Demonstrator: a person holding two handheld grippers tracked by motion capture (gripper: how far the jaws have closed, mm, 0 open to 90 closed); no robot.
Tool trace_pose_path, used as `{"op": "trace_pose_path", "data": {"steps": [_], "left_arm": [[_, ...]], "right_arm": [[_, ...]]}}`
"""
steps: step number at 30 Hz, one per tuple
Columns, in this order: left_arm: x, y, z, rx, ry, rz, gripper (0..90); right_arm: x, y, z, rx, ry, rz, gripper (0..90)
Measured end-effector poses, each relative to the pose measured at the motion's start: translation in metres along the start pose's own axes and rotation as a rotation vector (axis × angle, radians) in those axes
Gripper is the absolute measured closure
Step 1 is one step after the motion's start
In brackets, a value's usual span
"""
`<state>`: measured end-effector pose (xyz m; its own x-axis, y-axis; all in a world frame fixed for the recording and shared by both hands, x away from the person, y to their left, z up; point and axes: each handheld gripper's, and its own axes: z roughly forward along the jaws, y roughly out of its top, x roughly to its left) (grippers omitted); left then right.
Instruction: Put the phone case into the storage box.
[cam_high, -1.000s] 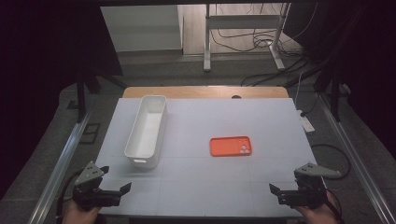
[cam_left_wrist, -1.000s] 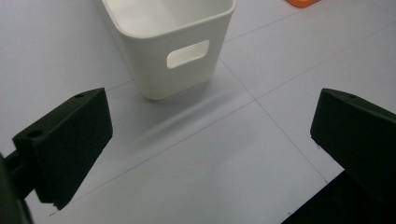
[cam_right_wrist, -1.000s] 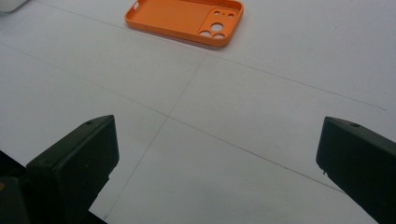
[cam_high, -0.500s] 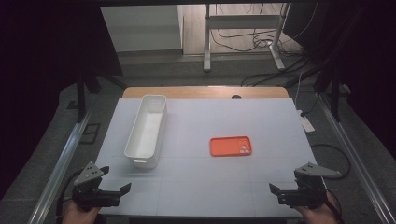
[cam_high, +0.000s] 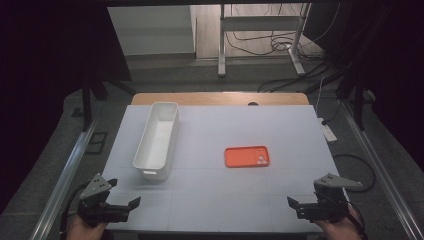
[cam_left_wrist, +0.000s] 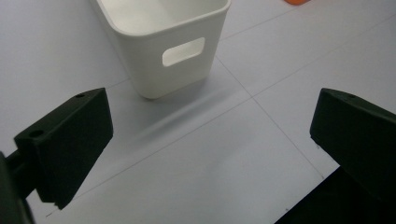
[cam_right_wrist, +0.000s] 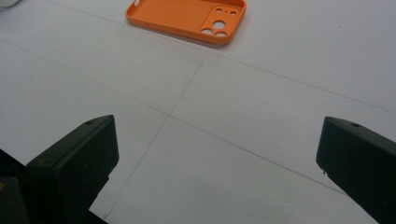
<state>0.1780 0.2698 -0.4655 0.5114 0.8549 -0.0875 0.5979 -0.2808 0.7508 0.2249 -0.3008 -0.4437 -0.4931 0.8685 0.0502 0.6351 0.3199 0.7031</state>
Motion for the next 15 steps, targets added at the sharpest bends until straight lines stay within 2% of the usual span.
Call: {"op": "trace_pose_path", "data": {"steps": [7,15], "left_arm": [[-0.001,0.001,0.001,0.012,0.001,0.015,0.6],[0.000,0.001,0.001,0.011,-0.003,0.008,0.8]], "right_arm": [[-0.004,0.002,0.002,-0.002,0.010,0.021,0.0],[-0.003,0.011,0.009,-0.003,0.027,-0.023,0.0]]}}
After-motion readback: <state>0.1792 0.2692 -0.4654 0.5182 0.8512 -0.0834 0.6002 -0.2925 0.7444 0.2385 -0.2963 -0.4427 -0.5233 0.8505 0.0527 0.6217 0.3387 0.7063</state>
